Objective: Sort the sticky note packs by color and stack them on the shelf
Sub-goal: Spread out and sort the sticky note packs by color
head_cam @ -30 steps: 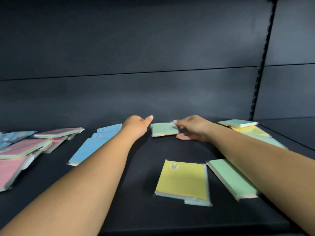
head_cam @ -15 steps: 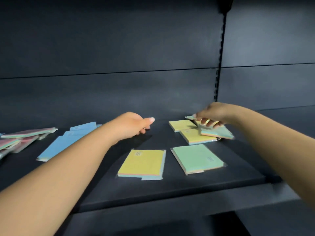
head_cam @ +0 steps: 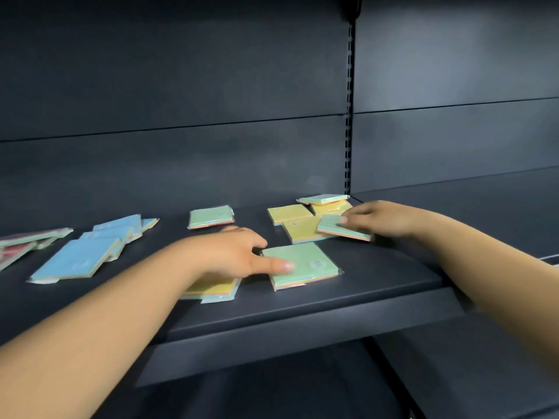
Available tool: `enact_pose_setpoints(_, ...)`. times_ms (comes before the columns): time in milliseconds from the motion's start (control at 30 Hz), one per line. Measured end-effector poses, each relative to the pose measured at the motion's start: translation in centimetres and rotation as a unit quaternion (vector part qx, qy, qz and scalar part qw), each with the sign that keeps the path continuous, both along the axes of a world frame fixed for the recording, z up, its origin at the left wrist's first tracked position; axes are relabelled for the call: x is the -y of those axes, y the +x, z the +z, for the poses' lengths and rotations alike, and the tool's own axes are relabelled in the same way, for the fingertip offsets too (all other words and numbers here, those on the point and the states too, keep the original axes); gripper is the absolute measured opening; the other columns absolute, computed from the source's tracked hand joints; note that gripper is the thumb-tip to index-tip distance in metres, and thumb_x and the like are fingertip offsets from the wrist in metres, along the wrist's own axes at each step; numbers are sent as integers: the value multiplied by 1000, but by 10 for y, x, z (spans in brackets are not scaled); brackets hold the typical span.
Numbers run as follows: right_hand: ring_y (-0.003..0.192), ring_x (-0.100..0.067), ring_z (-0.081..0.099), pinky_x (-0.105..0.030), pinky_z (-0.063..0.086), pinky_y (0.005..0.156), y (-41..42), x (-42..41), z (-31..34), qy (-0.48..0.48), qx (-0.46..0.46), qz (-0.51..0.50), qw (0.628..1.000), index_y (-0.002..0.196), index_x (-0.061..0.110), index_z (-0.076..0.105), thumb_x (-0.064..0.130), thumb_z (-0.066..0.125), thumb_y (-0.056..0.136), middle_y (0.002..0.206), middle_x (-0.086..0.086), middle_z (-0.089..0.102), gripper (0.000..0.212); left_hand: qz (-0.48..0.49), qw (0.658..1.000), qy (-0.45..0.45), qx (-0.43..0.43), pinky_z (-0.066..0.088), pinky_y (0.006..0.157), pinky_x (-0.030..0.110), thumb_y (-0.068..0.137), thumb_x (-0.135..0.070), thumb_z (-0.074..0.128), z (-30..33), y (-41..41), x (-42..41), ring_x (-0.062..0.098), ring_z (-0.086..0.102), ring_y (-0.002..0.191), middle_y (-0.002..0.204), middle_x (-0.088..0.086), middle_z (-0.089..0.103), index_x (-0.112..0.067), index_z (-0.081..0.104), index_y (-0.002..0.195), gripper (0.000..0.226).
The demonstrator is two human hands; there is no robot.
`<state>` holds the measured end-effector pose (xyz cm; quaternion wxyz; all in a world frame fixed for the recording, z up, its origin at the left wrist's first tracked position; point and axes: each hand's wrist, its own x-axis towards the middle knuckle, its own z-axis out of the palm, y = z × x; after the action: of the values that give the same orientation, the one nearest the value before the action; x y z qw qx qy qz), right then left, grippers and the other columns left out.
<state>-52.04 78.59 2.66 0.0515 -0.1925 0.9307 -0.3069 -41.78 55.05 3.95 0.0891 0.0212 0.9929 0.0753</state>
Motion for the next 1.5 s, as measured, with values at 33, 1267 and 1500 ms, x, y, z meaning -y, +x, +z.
enact_pose_setpoints(33, 116, -19, 52, -26, 33, 99, 0, 0, 1, -14, -4, -10, 1000, 112, 13, 64, 46, 49, 92, 119, -2, 60, 41, -6, 1000, -14, -10, 37, 93, 29, 72, -74, 44, 1, -1, -4, 19, 44, 107, 101, -1, 50, -16, 56, 99, 65)
enact_pose_setpoints(1267, 54, -14, 62, -27, 53, 50, -3, 192, 22, -342, 235, 23, 910, 79, 11, 49, 2, 47, 95, 76, -7, 58, 18, 250, 850, 343, -310, 45, 91, 33, 86, -28, 63, 13, -16, 112, 22, 58, 100, 113, 5, 64, -22, 62, 86, 5)
enact_pose_setpoints(1500, 91, -27, 53, -26, 40, 76, -5, 200, 18, -6, -66, -3, 998, 93, 6, 60, 19, 55, 91, 94, -13, 53, 14, 145, 961, 174, -160, 41, 88, 26, 85, -51, 54, -5, 33, 95, 13, 56, 102, 111, -3, 63, -21, 64, 103, 36)
